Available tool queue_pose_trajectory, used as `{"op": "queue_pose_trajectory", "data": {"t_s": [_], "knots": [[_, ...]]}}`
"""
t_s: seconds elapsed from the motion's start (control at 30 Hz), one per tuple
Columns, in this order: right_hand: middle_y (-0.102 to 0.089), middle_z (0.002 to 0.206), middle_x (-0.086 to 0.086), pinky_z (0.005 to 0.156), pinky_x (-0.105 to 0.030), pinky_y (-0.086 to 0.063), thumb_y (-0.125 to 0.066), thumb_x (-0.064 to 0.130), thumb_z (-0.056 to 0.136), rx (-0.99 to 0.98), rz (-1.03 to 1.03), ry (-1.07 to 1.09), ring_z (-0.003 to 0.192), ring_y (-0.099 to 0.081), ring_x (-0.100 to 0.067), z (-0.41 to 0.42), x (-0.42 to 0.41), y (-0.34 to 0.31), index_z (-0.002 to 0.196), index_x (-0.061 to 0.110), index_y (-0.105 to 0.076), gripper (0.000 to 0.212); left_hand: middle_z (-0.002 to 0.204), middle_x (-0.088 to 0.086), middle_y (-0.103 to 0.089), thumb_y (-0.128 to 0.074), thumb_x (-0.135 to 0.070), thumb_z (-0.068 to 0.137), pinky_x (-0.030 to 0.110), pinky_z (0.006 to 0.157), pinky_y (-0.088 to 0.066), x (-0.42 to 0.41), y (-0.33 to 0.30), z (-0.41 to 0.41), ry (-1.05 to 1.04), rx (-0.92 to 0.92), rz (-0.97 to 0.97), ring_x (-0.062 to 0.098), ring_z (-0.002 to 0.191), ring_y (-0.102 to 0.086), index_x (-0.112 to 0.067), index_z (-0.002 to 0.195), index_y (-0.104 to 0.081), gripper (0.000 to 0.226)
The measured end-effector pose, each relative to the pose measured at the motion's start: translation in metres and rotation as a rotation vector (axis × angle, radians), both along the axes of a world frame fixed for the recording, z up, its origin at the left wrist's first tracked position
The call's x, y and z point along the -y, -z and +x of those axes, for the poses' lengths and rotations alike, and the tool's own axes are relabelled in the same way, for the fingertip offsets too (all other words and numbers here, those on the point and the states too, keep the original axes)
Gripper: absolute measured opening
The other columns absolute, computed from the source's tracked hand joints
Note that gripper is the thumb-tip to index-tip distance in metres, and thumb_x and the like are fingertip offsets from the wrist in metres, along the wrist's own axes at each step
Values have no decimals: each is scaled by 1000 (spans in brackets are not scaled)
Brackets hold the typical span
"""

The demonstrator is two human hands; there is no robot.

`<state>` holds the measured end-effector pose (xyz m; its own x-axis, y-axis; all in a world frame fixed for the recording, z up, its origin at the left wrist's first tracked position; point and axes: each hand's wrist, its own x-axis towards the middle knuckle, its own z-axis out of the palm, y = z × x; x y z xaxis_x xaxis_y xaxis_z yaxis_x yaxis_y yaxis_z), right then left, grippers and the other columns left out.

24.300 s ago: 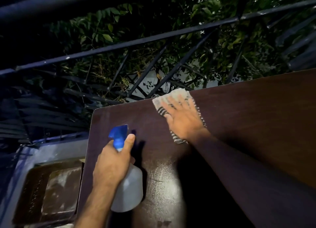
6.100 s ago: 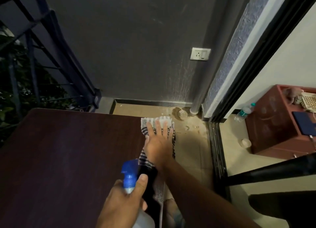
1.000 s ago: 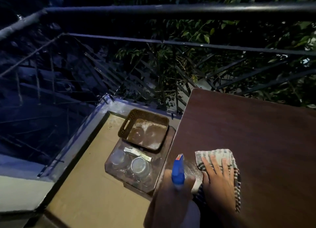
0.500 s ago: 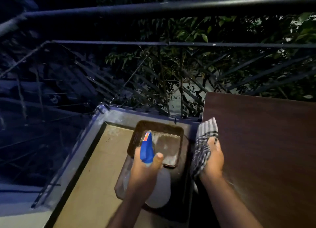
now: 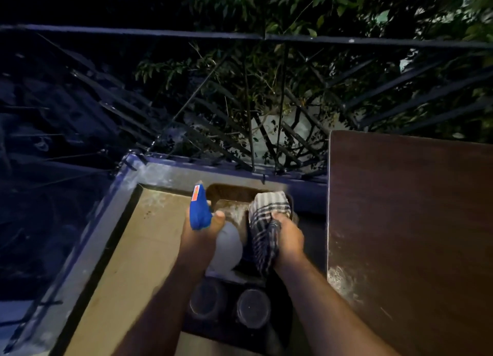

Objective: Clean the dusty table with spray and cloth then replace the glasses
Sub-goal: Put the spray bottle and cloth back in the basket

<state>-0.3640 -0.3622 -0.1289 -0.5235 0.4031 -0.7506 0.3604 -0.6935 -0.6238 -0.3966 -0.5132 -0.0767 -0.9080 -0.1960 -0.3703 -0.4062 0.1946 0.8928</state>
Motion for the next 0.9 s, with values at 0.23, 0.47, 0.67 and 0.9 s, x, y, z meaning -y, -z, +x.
{"op": "queue_pose_trajectory", "data": {"t_s": [0.23,0.47,0.67,0.9], "knots": [[-74,77,-19,77,-45,-55,-46,2,96,24,-253,61,80,-67,-38,-21,11,12,103,-4,-65,21,84,2,-52,-70,-5,92,8,57,-42,8,35,-36,168,-85,-31,6,67,-48,-13,104,-58,19],[-69,94,-22,61,-38,-58,-53,-13,80,206,-10,-59,74,-66,-33,-26,13,48,118,0,-62,41,80,-3,-49,-73,-4,90,5,57,-43,3,57,-41,283,-146,-71,2,66,-49,-19,106,-50,32],[-69,107,-15,65,-38,-58,-49,-11,85,83,-3,-46,83,-67,-30,-34,12,50,140,17,-47,61,80,-3,-48,-67,16,87,5,60,-46,10,76,-21,403,-152,-110,-18,62,-57,-4,106,-44,35],[-70,107,-7,92,-41,-56,-66,9,79,315,423,-314,97,-67,-28,-19,19,50,120,17,-58,43,105,-15,-61,-76,0,86,1,76,-46,29,96,-19,462,-108,-97,-25,87,-59,-2,128,-51,49]]}}
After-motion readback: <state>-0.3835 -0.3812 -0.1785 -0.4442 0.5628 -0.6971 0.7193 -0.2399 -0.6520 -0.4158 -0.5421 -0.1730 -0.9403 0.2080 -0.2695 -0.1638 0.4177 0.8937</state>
